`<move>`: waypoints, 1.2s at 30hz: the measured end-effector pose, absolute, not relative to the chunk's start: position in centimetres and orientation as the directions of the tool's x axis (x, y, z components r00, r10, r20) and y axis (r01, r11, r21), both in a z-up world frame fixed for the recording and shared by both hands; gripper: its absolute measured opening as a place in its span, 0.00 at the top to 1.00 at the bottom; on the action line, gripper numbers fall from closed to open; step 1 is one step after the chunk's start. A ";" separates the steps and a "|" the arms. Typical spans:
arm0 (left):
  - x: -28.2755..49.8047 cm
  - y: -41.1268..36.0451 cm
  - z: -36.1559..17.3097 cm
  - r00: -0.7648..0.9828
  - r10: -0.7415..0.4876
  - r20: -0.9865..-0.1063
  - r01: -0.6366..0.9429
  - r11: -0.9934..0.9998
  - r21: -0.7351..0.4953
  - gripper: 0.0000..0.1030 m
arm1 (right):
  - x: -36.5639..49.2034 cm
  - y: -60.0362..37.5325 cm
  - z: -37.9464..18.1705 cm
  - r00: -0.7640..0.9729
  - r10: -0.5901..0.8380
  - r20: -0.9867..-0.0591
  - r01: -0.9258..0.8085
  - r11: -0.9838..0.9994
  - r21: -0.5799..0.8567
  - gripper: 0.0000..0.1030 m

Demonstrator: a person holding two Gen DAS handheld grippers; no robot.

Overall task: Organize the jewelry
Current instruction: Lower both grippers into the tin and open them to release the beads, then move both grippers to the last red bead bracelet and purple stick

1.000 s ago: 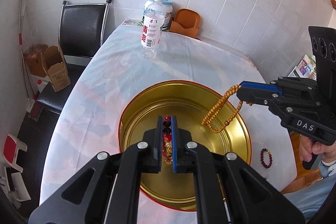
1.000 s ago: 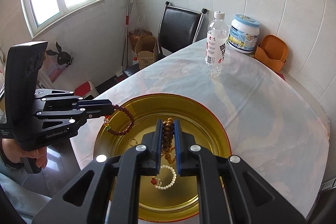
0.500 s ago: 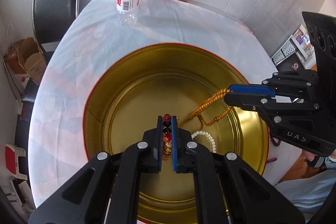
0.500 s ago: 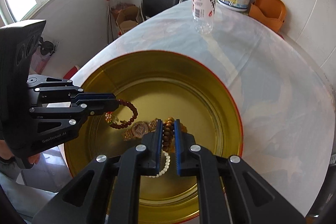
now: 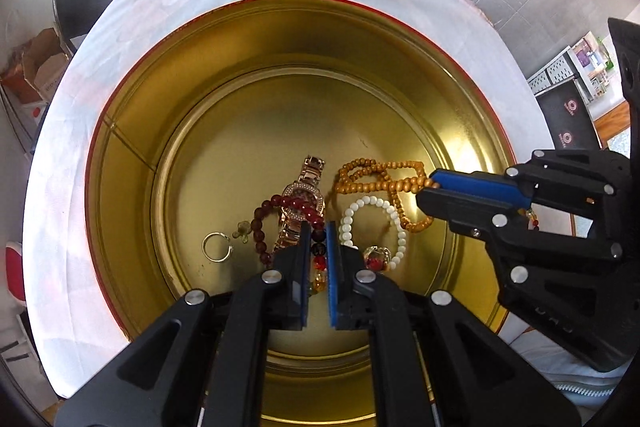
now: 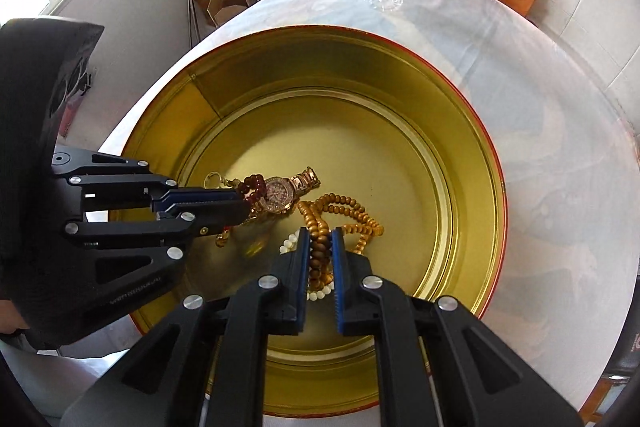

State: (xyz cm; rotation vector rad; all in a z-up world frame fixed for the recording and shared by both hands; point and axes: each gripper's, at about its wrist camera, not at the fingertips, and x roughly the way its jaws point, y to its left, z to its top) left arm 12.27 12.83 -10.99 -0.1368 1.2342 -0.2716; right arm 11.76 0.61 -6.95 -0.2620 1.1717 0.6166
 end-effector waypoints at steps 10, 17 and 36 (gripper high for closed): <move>12.5 13.2 -11.0 0.299 -0.273 -0.914 0.129 0.961 -0.245 0.93 | 12.0 0.3 -7.1 0.236 0.314 -0.920 -0.575 0.808 0.129 0.89; 12.4 13.0 -11.0 0.299 -0.275 -0.914 0.133 0.960 -0.246 0.93 | 11.9 0.3 -7.0 0.232 0.313 -0.921 -0.576 0.807 0.129 0.88; 12.5 14.3 -8.6 0.398 -0.154 -0.904 0.089 0.988 -0.129 0.29 | 10.8 0.4 -5.9 0.290 0.323 -0.901 -0.604 0.792 0.089 0.28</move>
